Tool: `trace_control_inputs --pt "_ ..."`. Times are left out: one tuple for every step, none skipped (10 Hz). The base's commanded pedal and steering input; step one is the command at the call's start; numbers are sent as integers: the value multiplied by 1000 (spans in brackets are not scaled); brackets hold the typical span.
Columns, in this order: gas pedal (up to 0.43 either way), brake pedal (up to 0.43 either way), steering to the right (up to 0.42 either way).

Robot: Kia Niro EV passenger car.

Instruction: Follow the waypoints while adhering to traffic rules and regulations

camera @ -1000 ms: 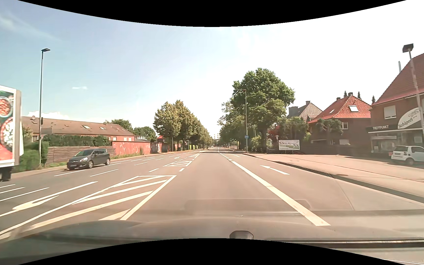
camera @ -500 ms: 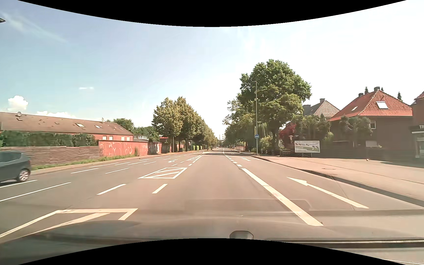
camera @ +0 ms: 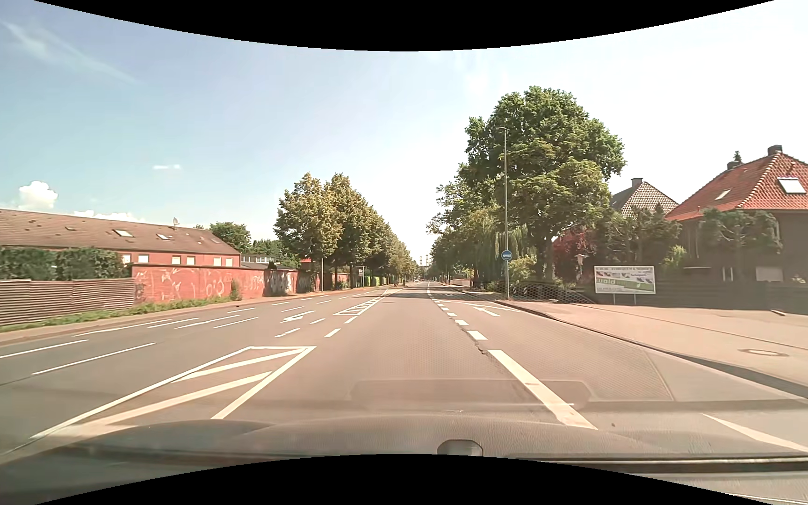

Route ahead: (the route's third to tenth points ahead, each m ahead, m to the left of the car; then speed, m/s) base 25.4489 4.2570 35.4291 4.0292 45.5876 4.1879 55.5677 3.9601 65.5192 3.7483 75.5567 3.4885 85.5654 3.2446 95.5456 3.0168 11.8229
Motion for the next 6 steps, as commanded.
trace_control_inputs --pt "287 12 -13" --pt "287 12 -14" --pt "287 12 -14" --pt "287 12 -14" --pt "287 12 -14" --pt "287 12 -13"
